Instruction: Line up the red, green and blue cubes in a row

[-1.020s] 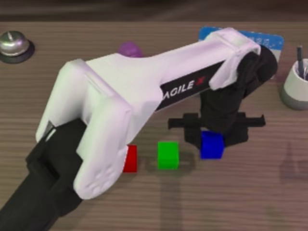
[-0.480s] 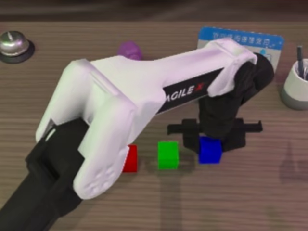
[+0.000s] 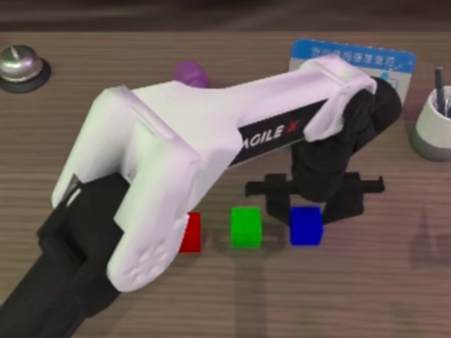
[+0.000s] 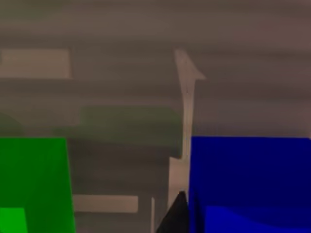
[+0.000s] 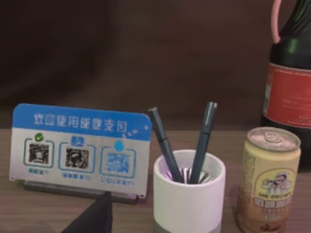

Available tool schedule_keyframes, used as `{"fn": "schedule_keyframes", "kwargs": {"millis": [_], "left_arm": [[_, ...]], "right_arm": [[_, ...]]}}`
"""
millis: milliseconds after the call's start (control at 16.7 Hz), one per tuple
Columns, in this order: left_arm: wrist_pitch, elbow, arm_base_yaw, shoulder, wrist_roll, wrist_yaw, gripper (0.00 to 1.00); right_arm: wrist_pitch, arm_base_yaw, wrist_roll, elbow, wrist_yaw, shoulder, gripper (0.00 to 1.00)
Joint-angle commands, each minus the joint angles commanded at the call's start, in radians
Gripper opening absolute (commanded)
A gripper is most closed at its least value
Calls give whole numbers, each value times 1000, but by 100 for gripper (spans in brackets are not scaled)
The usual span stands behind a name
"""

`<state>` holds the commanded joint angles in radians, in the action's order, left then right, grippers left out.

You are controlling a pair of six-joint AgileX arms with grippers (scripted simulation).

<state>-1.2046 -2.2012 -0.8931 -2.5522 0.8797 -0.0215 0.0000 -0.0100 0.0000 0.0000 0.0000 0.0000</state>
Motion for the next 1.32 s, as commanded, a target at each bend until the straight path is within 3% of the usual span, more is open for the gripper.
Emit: {"fn": "schedule_keyframes", "kwargs": {"millis": [180,240,840,1320], "left_arm": [[0,0,0,0,0,0,98],[0,0,0,0,0,0,100],[-17,-17,0,-3,1,0,100],[-282,-289,15,-9,5,0,100]], "right_arm": [[0,0,0,0,0,0,100],[0,0,0,0,0,0,100],[0,0,0,0,0,0,100],[0,0,0,0,0,0,100]]}}
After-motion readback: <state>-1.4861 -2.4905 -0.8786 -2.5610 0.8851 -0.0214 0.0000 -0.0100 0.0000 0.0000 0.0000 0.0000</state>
